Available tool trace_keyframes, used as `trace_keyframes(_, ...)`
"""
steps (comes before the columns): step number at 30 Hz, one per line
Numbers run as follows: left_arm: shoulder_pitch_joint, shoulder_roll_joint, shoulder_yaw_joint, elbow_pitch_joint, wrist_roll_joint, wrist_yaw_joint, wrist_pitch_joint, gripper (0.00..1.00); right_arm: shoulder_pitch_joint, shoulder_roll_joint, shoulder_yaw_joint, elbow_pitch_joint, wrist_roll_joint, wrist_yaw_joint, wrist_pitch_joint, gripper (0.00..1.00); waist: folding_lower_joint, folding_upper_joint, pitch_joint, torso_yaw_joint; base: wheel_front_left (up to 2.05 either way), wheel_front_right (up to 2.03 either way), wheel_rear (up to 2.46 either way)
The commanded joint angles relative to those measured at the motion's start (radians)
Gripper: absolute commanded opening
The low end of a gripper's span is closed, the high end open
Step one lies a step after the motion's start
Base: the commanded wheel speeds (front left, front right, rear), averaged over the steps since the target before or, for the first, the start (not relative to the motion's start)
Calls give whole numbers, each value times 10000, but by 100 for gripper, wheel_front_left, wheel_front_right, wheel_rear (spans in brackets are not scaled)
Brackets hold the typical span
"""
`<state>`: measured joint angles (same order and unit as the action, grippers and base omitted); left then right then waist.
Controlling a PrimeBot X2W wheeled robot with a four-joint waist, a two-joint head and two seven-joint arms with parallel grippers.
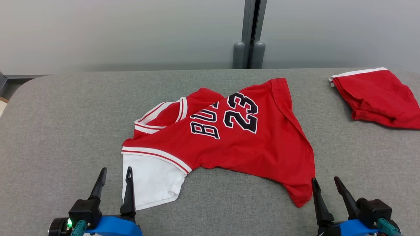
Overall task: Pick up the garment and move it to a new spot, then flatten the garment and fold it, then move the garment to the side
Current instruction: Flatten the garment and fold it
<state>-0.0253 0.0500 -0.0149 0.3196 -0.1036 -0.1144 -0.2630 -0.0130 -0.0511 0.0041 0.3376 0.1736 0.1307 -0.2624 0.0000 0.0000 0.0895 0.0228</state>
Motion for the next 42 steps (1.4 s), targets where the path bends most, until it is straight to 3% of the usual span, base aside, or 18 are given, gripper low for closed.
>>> trace_keyframes(1, -189, 10, -8, 121, 29, -42, -23, 100, -155, 8, 30, 203, -42, 2, -25, 100, 0, 0, 59, -20, 0, 0, 0)
trace_keyframes(10, -575, 14, 28, 1759, -15, -99, -23, 100, -1019, 7, 381, 1933, 260, 2, -28, 100, 0, 0, 446, -66, 0, 0, 0)
trace_keyframes(23, -785, 13, 389, 3672, -721, -157, 4, 100, -1496, 15, 1278, 3394, 1309, 3, 9, 100, 0, 0, 622, -157, 0, 0, 0)
trace_keyframes(39, -1340, -61, -1120, 4858, -1928, -170, 72, 100, -2137, 63, 2294, 4198, 2109, 16, 58, 100, 0, 0, 631, -94, 0, 0, 0)
trace_keyframes(40, -1362, -65, -1236, 5018, -2048, -170, 77, 100, -2153, 64, 2354, 4207, 2177, 16, 58, 37, 0, 0, 623, -103, 0, 0, 0)
trace_keyframes(41, -1375, -79, -1376, 5196, -2147, -170, 87, 100, -2179, 64, 2390, 4131, 2263, 16, 57, 24, 0, 0, 615, -112, 0, 0, 0)
trace_keyframes(42, -1411, -85, -1442, 5331, -2195, -170, 97, 73, -2203, 60, 2370, 4012, 2294, 16, 53, 0, 0, 0, 609, -120, 0, 0, 0)
